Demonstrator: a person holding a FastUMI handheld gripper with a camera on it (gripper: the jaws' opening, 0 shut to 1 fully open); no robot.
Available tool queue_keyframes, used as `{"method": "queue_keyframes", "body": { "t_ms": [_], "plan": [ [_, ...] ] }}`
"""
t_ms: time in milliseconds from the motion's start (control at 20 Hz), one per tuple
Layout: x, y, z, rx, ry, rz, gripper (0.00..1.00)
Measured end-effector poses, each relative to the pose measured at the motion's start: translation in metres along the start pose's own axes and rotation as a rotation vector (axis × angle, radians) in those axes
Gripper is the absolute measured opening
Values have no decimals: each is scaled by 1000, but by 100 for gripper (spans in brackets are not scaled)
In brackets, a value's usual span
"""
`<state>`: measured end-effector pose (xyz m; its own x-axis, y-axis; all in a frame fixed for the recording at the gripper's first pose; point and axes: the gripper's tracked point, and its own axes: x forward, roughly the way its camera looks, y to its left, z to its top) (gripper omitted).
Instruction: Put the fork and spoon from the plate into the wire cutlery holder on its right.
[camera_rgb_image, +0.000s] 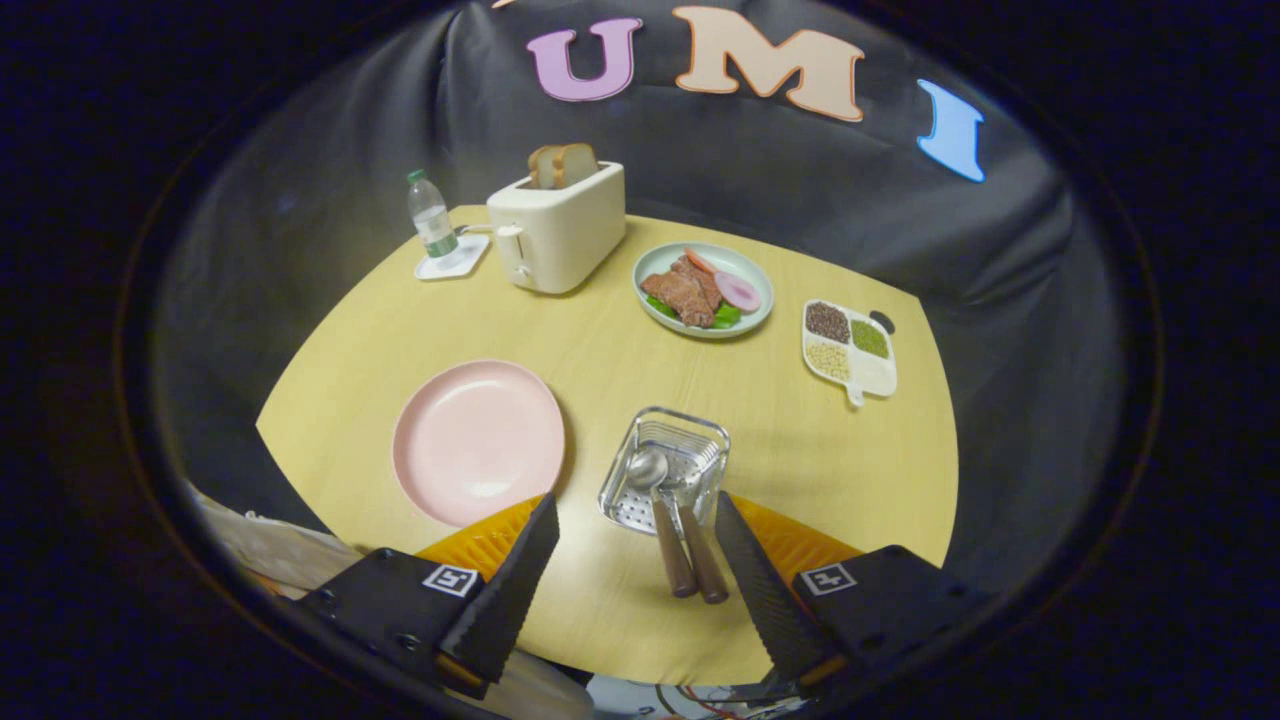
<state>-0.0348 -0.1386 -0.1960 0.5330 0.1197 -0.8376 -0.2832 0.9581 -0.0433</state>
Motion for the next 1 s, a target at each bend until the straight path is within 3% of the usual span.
{"method": "queue_keyframes", "body": {
  "t_ms": [300,1000],
  "plan": [
    [-19,38,35,60,-199,15,100],
    [-86,66,116,177,-716,-155,100]
  ]
}}
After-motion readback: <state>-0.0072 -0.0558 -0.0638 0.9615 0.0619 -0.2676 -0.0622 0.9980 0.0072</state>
